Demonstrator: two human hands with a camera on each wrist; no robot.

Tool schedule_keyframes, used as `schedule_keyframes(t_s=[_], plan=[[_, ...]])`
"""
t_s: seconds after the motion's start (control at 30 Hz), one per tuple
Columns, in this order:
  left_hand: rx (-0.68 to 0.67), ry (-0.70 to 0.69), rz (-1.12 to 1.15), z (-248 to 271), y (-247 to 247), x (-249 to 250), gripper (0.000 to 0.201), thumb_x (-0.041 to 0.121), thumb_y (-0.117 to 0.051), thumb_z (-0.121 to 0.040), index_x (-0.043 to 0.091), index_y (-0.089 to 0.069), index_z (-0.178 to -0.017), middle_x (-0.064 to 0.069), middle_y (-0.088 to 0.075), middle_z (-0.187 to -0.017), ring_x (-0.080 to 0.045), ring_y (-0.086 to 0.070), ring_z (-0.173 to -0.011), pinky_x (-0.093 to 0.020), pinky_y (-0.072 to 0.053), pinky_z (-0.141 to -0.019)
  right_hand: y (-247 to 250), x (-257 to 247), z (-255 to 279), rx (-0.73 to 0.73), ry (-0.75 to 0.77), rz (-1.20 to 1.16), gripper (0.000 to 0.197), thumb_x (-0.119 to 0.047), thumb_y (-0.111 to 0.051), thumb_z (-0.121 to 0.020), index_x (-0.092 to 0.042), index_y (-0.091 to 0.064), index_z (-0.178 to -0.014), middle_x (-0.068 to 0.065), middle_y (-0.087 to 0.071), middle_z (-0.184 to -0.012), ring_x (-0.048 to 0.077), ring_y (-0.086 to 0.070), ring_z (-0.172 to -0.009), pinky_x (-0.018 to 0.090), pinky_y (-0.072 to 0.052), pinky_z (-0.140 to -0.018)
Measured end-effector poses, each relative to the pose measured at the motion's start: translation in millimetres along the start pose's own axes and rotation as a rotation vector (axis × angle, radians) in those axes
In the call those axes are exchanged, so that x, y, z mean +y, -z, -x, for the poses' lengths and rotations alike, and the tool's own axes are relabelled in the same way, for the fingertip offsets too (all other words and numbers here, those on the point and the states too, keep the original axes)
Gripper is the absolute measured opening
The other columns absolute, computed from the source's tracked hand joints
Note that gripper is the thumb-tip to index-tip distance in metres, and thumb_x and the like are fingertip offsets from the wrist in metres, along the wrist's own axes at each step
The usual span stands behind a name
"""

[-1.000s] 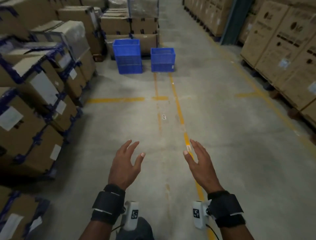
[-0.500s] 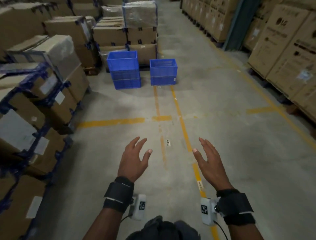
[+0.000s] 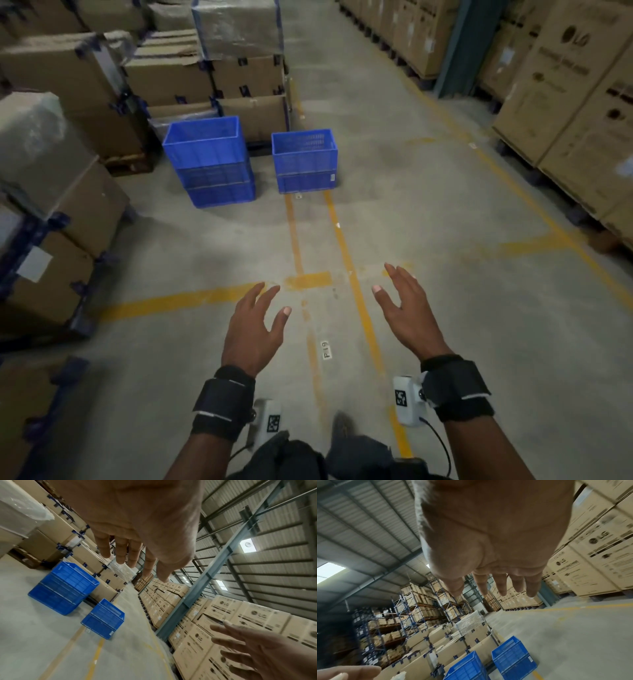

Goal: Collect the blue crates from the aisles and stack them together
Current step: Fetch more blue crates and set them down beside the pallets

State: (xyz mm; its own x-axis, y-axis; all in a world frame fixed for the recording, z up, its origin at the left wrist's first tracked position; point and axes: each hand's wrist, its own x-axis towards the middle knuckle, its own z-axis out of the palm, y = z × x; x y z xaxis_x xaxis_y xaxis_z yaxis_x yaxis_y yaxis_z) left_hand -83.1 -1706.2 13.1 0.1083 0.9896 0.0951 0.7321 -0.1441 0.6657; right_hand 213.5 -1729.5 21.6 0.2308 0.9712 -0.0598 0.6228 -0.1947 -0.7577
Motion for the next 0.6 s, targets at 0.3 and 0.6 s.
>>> schedule_keyframes(t_s=[0.3, 0.6], plan=[[0.094, 0.152, 0.023, -246.9, -6.2, -50.7, 0.059, 0.062, -0.043, -0.088, 0.029, -0.059, -0.134, 0.002, -0.047, -0.148, -0.019, -0.042, -0.137, -0.042, -0.038, -0.111, -37.5, -50.6, -281.9, -0.178, 0.068, -0.002, 0.063, -0.063, -0.045, -0.096, -0.043, -0.031, -0.154, -0.013, -0.022, -0.165, 0.009, -0.012, -0.153, 0.036, -0.015, -0.123], [0.026, 0.095, 0.035, -560.8, -12.7, -80.5, 0.056, 0.056, -0.048, -0.089, 0.026, -0.059, -0.136, -0.003, -0.046, -0.149, -0.021, -0.041, -0.138, -0.039, -0.034, -0.114, -57.9, -92.4, -542.4, -0.128, 0.032, -0.003, 0.057, -0.049, -0.049, -0.101, -0.029, -0.038, -0.153, -0.005, -0.035, -0.16, 0.009, -0.027, -0.148, 0.025, -0.02, -0.118]])
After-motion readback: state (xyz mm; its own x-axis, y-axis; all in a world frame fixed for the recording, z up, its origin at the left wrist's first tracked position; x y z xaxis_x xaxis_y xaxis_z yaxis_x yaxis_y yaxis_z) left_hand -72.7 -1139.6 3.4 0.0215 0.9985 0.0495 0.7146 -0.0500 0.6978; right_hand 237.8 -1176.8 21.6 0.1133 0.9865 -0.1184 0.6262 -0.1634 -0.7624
